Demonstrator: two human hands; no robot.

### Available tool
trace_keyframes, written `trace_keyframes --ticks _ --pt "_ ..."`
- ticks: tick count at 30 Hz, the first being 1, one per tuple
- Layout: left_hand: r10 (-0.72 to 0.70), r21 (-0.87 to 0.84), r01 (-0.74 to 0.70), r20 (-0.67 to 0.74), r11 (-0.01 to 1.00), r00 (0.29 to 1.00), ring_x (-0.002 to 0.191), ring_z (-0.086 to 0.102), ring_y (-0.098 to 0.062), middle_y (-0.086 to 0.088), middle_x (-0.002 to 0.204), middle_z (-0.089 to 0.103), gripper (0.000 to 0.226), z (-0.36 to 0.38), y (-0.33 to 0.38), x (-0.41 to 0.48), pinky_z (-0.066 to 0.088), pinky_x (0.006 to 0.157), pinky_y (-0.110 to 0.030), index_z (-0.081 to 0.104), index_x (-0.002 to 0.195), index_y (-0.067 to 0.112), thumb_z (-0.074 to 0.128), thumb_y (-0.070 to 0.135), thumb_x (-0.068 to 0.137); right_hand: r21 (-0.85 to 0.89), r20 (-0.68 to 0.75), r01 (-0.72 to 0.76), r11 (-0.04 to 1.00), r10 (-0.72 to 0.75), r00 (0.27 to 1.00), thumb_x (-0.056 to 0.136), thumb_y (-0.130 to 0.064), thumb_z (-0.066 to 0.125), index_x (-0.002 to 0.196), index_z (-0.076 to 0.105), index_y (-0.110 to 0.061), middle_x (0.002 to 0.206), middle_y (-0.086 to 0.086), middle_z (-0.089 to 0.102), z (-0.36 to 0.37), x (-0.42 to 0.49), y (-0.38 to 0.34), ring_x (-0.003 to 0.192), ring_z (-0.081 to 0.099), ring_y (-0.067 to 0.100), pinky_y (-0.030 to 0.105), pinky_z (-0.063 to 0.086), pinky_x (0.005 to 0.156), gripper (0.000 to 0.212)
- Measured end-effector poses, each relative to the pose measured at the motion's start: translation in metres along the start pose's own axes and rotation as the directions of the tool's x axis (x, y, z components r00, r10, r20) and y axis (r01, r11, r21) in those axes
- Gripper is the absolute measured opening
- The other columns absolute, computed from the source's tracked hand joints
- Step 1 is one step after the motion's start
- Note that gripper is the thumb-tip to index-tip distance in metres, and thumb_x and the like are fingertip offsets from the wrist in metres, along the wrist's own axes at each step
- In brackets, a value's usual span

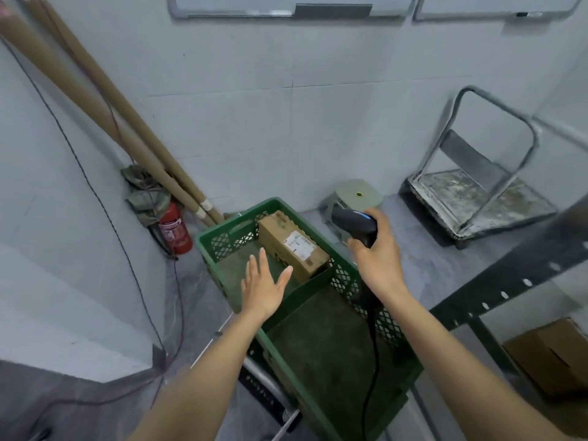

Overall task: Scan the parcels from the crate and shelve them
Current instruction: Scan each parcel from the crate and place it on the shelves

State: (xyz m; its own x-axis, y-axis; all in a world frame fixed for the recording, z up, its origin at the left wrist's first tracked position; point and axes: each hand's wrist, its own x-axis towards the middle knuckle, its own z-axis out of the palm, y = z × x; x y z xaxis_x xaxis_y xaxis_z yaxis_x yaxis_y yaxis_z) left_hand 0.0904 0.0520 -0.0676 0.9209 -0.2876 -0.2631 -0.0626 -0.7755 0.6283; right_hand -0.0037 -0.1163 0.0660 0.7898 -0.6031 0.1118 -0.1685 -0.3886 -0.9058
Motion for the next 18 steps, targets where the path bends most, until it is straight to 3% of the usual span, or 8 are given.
trace_keyframes --ticks 5,9,18 --pt "-0.062 -0.025 0.065 0.082 0.998 0.995 0.148 -0.003 -0.024 -0.007 0.161 -0.007 0.085 0.017 -0.004 0.032 0.006 0.117 -0.05 -0.01 0.152 0.025 0.032 0.067 0.091 -0.01 -0.002 -0.028 1.0 0.028 1.0 0.086 0.004 0.058 0.131 0.042 -0.018 0.099 -0.012 0.052 0.021 0.026 0.017 0.074 0.049 -0.025 -0.002 0.037 0.056 0.052" --pt "-0.112 -0.08 0.121 0.114 0.989 0.987 0.148 0.0 -0.024 -0.006 0.161 -0.004 0.086 0.042 -0.004 0.055 0.011 0.118 -0.051 -0.011 0.152 0.025 0.033 0.067 0.091 -0.02 0.029 -0.05 0.999 0.051 0.998 0.087 0.003 0.058 0.124 0.042 -0.028 0.097 -0.025 0.046 0.03 0.04 0.038 0.079 0.046 -0.028 -0.004 0.036 0.061 0.051" --pt "-0.212 -0.273 0.238 0.122 0.932 0.97 0.148 0.005 -0.023 -0.007 0.161 0.003 0.084 0.11 0.013 0.1 0.014 0.118 -0.049 -0.008 0.152 0.027 0.04 0.061 0.092 -0.043 0.125 -0.121 0.992 0.125 0.984 0.085 0.001 0.06 0.118 0.044 -0.033 0.099 -0.025 0.049 0.034 0.072 0.096 0.086 0.049 -0.02 -0.003 0.037 0.064 0.05"
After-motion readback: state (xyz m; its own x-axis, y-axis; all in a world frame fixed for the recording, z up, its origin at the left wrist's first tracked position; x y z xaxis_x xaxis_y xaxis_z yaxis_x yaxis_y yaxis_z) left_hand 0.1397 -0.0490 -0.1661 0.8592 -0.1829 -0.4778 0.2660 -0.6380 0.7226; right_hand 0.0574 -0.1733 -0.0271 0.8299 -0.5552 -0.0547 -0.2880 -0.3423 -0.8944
